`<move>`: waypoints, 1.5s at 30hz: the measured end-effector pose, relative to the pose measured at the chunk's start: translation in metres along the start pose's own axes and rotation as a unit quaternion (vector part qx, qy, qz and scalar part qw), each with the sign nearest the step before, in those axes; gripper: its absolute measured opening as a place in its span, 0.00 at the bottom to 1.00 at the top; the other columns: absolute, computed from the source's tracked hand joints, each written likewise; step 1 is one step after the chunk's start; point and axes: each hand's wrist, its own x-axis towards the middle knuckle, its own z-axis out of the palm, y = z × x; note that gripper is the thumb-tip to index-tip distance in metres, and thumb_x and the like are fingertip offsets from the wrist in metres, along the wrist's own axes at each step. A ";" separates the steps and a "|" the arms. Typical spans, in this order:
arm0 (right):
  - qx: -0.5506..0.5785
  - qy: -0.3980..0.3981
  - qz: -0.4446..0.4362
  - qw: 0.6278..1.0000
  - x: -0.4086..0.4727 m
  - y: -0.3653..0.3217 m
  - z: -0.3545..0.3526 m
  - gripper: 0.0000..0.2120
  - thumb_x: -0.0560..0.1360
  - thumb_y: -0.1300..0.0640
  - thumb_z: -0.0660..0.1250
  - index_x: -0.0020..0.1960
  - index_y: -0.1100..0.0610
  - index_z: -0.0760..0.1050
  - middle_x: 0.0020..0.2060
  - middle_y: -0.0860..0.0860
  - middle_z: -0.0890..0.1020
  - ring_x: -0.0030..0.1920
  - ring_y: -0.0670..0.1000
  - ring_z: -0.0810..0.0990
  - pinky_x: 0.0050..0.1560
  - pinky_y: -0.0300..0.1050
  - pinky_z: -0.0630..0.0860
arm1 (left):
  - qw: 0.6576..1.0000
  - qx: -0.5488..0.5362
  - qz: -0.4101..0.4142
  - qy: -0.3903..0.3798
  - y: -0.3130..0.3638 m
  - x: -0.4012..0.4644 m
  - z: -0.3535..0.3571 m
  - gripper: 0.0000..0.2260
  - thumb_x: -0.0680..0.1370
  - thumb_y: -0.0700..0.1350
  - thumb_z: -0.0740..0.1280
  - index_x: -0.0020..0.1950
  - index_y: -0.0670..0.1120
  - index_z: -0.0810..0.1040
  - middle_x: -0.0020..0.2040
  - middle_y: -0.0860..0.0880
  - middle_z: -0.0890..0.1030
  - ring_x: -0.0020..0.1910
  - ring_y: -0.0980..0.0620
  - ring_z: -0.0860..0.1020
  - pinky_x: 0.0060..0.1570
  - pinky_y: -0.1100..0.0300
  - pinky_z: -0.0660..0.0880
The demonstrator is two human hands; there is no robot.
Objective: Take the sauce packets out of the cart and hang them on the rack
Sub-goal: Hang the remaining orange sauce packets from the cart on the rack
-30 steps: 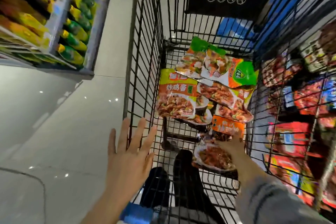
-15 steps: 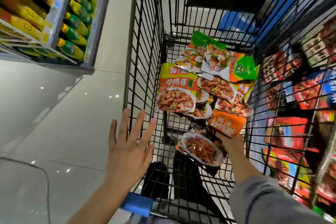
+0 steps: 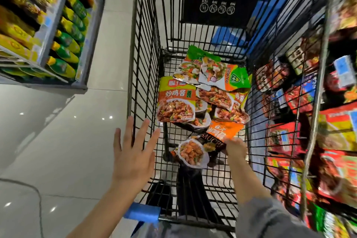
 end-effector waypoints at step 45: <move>-0.205 0.023 -0.136 0.969 -0.003 0.019 -0.079 0.06 0.79 0.53 0.61 0.47 0.55 0.66 0.31 0.47 0.72 0.32 0.52 0.72 0.31 0.45 0.63 | 0.914 -0.088 0.188 -0.349 0.119 0.024 0.149 0.33 0.65 0.29 0.67 0.69 0.44 0.67 0.74 0.45 0.62 0.72 0.42 0.61 0.63 0.54 0.69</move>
